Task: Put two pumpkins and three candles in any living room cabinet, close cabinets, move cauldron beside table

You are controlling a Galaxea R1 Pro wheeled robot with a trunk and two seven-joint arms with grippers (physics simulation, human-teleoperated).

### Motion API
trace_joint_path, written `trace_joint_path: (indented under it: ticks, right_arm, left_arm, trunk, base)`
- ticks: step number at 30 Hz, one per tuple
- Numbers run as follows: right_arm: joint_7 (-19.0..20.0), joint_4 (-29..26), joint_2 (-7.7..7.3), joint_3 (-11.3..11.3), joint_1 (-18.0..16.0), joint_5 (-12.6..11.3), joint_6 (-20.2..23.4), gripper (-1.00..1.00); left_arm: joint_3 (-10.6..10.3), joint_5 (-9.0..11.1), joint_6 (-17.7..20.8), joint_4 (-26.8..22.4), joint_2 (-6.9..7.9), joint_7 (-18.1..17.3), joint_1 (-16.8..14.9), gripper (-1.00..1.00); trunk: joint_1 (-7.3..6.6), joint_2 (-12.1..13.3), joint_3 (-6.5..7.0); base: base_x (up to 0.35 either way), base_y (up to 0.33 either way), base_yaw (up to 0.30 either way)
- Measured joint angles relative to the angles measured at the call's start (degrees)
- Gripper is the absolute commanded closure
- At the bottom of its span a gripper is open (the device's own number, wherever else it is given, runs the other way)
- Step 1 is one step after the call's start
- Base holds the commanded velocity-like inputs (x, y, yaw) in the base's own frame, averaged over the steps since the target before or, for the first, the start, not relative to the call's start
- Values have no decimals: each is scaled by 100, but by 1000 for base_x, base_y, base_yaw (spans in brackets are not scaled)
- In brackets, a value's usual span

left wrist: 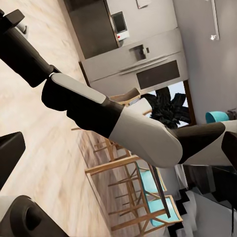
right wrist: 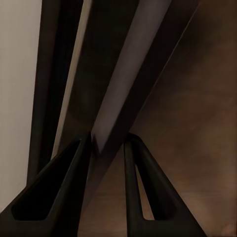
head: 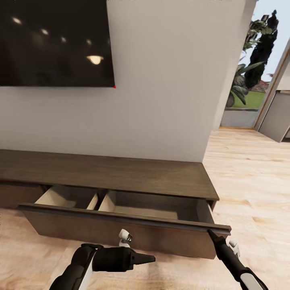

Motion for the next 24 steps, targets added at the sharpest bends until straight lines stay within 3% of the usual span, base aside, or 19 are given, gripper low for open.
trace_joint_path:
  ticks: [24]
  right_arm:
    - [-8, -10, 0, 25, 2, -3, 2, 100]
  left_arm:
    - [0, 0, 0, -1, 0, -1, 0, -100]
  trunk:
    - [-1, 0, 0]
  base:
    - [-45, 0, 0]
